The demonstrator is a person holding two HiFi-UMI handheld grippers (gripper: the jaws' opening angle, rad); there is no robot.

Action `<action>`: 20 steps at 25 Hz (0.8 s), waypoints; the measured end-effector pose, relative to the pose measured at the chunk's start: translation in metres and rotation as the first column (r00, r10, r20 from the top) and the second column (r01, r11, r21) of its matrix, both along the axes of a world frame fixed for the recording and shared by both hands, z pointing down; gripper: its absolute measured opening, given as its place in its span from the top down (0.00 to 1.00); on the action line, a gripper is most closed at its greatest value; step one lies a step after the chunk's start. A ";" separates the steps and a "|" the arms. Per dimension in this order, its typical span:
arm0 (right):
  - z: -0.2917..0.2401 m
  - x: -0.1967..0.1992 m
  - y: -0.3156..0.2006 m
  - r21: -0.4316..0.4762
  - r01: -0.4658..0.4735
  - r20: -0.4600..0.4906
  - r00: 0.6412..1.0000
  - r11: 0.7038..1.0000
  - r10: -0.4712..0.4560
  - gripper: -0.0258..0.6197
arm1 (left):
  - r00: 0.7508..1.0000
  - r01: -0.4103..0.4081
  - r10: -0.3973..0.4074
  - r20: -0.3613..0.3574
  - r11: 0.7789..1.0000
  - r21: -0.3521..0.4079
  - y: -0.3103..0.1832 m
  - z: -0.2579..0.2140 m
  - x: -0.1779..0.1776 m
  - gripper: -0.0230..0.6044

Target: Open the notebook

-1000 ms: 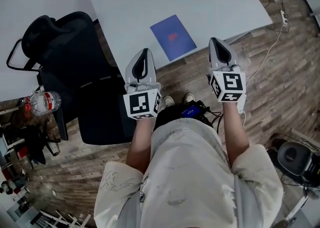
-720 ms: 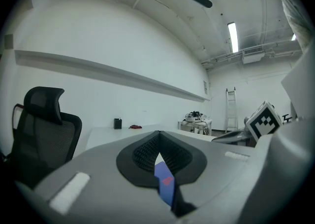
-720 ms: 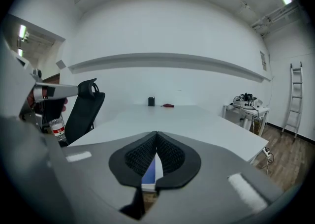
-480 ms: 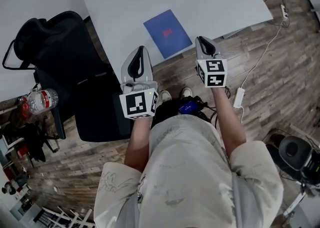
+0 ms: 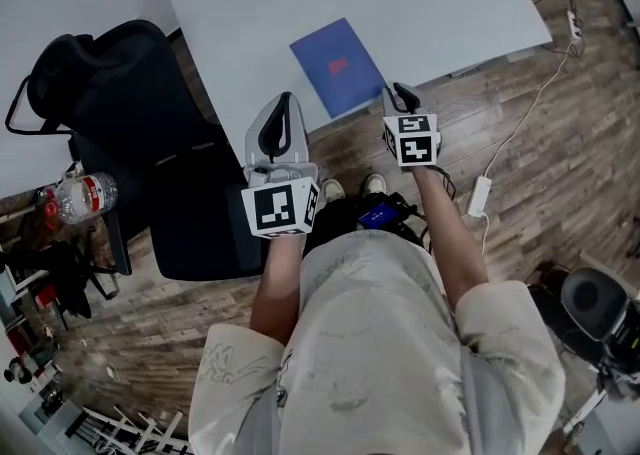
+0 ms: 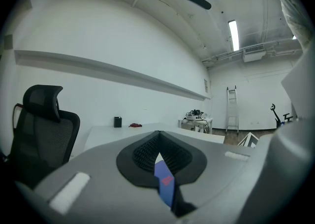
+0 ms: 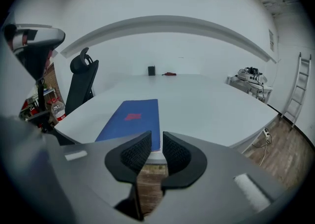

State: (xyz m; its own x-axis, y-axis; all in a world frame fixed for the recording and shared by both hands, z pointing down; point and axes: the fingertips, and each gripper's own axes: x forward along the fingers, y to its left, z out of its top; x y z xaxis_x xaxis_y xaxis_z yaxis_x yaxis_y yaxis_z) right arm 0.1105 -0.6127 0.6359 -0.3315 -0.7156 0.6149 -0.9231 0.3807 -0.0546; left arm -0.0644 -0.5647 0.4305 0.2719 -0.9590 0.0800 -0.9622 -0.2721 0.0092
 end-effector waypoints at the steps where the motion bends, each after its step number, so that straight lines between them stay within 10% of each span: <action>1: 0.004 0.000 0.001 -0.010 -0.001 -0.005 1.000 1.000 0.001 0.84 | 1.000 -0.001 0.001 0.001 1.000 -0.001 0.000 0.001 0.001 0.94; 20: 0.043 -0.005 -0.008 -0.104 -0.016 -0.020 1.000 0.994 0.014 0.78 | 1.000 -0.004 0.004 0.002 1.000 -0.015 -0.007 0.009 0.007 0.94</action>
State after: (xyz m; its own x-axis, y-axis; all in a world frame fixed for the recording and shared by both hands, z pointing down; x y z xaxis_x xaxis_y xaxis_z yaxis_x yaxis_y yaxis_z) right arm 0.1054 -0.6211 0.6786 -0.3082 -0.6524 0.6924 -0.9300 0.3597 -0.0751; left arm -0.0578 -0.5716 0.4396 0.2755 -0.9566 0.0949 -0.9612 -0.2757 0.0116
